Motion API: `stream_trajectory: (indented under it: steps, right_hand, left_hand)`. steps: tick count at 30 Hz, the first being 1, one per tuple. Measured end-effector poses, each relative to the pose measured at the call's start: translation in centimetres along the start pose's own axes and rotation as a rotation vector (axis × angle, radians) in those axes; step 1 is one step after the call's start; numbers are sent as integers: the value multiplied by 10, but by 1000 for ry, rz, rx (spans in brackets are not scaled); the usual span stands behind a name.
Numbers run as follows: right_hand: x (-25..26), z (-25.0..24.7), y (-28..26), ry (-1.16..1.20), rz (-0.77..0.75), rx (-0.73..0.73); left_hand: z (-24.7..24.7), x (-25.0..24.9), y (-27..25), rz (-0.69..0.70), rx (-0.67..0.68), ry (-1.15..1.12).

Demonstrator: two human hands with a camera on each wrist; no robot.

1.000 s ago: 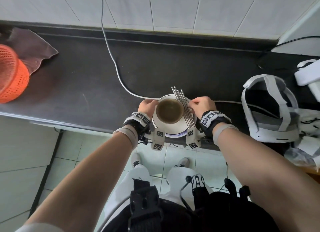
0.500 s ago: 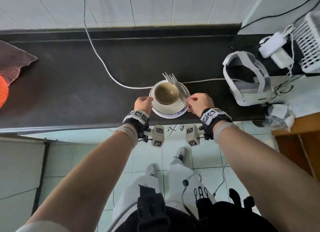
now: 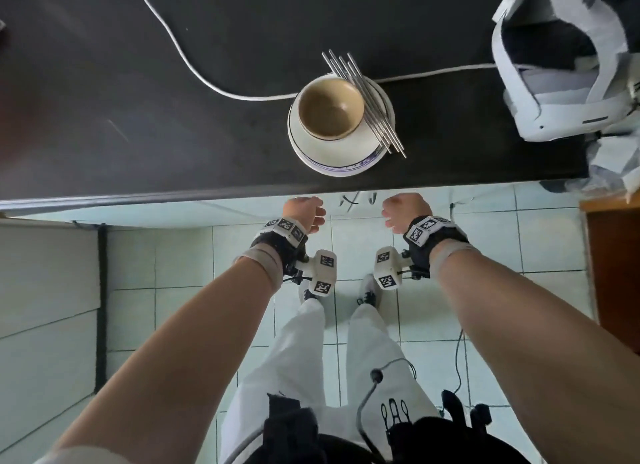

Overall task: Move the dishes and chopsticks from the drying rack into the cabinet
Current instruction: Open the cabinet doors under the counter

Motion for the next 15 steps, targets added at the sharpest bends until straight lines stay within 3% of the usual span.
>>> stream_trajectory:
  steps: [4, 8, 15]
  right_hand:
    - [-25, 15, 58, -288, -63, 41]
    - [-43, 33, 107, -269, -67, 58]
    - [-74, 36, 100, -272, -132, 130]
  left_hand:
    - [32, 9, 46, -23, 5, 77]
    - [59, 1, 77, 71, 39, 181]
    - [71, 8, 72, 230, 105, 214]
Point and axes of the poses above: each hand's wrist, its own y-axis towards the middle knuckle, its own z-axis out of the palm, x = y × z, the point moved 1 cm from there along y, towards the middle knuckle, and after that the axes turned 13 degrees about y, right-handed, at the moved point
